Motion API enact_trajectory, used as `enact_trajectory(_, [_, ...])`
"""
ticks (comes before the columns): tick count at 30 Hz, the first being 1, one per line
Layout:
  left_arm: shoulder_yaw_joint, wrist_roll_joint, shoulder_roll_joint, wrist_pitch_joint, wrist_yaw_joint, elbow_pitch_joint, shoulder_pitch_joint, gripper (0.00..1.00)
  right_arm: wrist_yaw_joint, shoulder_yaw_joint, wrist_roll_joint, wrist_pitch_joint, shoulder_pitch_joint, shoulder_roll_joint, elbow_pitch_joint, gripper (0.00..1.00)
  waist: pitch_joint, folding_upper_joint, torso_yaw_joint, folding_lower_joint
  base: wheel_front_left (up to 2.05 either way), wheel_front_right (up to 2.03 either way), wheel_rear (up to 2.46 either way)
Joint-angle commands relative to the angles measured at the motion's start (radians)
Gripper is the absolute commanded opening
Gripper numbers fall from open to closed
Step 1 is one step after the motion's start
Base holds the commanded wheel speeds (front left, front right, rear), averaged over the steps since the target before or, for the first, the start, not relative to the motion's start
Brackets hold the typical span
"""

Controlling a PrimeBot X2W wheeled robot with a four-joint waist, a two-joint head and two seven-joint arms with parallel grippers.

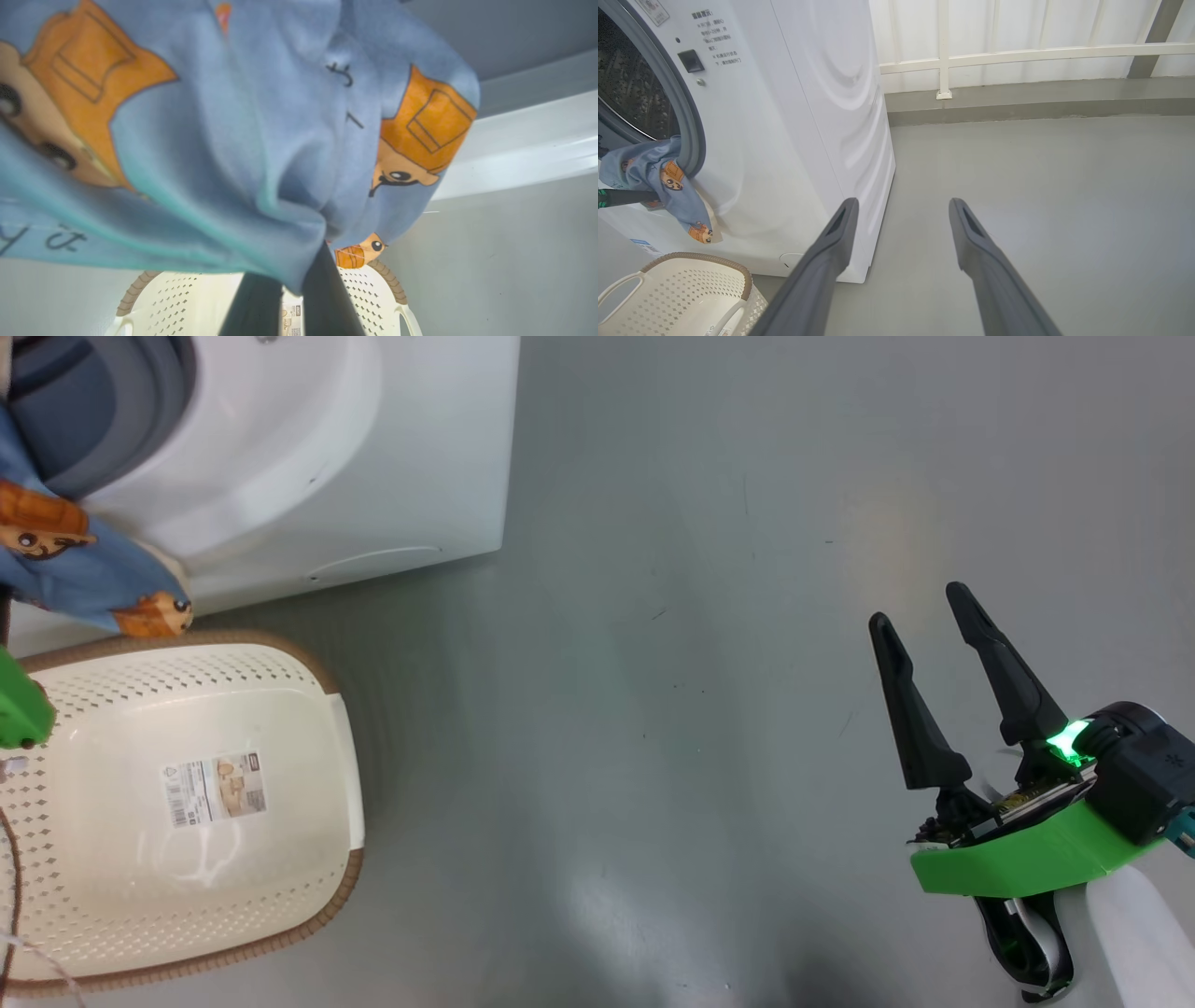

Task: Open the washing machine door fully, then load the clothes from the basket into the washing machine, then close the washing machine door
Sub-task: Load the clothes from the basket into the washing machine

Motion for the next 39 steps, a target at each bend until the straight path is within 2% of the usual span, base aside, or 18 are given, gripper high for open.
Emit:
enact_trajectory(1, [0.034, -0.028, 0.071, 0.059, -0.010, -0.092, 0.028, 0.00, 0.002, 0.012, 0.004, -0.005, 0.025, -0.004, -0.022, 1.00, -0.006, -0.0001, 0.005, 0.0000, 0.00, 0.00, 0.00])
enact_trajectory(6, [0.052, -0.089, 0.104, 0.221, 0.011, -0.284, 0.065, 0.00, 0.002, 0.009, 0.004, -0.005, 0.033, -0.002, -0.023, 1.00, -0.015, -0.0001, 0.011, 0.0000, 0.00, 0.00, 0.00])
enact_trajectory(9, [0.061, -0.103, 0.124, 0.282, 0.031, -0.384, 0.063, 0.00, 0.002, 0.008, 0.006, -0.005, 0.034, 0.000, -0.023, 1.00, -0.016, -0.0001, 0.013, 0.0000, 0.00, 0.00, 0.00])
enact_trajectory(14, [0.073, -0.106, 0.160, 0.333, 0.050, -0.457, 0.010, 0.00, 0.002, 0.023, 0.009, -0.005, 0.028, 0.005, -0.023, 1.00, -0.013, -0.0001, 0.000, 0.0000, 0.00, 0.00, 0.00])
enact_trajectory(18, [0.082, -0.087, 0.203, 0.347, 0.054, -0.449, -0.055, 0.00, 0.002, 0.037, 0.013, -0.005, 0.018, 0.010, -0.023, 1.00, -0.001, -0.0001, -0.024, 0.0000, 0.00, 0.00, 0.00])
enact_trajectory(30, [0.113, -0.010, 0.249, 0.177, 0.068, -0.260, -0.209, 0.00, 0.002, 0.043, 0.030, -0.005, -0.004, 0.035, -0.018, 1.00, 0.070, -0.0001, -0.103, 0.0000, 0.00, 0.00, 0.00])
enact_trajectory(39, [0.104, 0.117, 0.283, -0.018, 0.142, -0.141, -0.355, 0.00, 0.002, 0.064, 0.044, -0.005, -0.032, 0.049, -0.017, 1.00, 0.139, -0.0001, -0.155, 0.0000, 0.00, 0.00, 0.00])
